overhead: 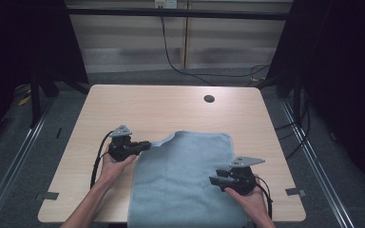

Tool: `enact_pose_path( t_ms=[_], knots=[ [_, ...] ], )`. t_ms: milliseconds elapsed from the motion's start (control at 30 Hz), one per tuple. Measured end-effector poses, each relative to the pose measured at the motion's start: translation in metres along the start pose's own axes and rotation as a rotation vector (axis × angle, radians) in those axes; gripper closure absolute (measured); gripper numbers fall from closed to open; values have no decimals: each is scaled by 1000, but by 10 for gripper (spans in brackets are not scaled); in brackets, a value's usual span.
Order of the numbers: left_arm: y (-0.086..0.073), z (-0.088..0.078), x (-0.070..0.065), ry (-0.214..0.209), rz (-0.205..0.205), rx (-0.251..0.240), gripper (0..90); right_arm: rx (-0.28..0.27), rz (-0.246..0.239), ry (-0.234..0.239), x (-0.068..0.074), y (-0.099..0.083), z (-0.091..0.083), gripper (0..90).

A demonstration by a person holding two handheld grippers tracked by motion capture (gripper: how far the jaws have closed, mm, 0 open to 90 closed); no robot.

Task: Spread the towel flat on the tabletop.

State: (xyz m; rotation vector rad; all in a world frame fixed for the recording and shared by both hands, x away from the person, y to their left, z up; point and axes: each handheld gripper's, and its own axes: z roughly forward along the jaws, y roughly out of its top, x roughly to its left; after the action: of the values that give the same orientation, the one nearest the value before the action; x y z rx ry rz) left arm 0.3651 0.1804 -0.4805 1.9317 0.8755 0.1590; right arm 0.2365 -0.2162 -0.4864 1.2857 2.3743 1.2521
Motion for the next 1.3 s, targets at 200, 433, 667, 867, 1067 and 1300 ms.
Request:
enact_pose_path(
  t_ms=[200,433,667,867,1067,1300],
  knots=[
    [-3,-18,24,53,-88,-51,644,-2,8,-4,-4,1,0,555],
    [-6,-18,17,42,0,9,628,0,-1,-21,-14,9,6,539],
    [-13,8,5,31,75,113,588,-6,10,-61,-47,29,26,525],
    [-22,14,-5,41,129,181,579,29,7,-96,-57,29,42,520],
    [-36,-5,-17,14,122,185,576,60,-13,-53,-40,19,32,520],
    [-54,-31,-28,-43,99,201,567,102,-43,-21,-12,4,18,520]
  ],
)
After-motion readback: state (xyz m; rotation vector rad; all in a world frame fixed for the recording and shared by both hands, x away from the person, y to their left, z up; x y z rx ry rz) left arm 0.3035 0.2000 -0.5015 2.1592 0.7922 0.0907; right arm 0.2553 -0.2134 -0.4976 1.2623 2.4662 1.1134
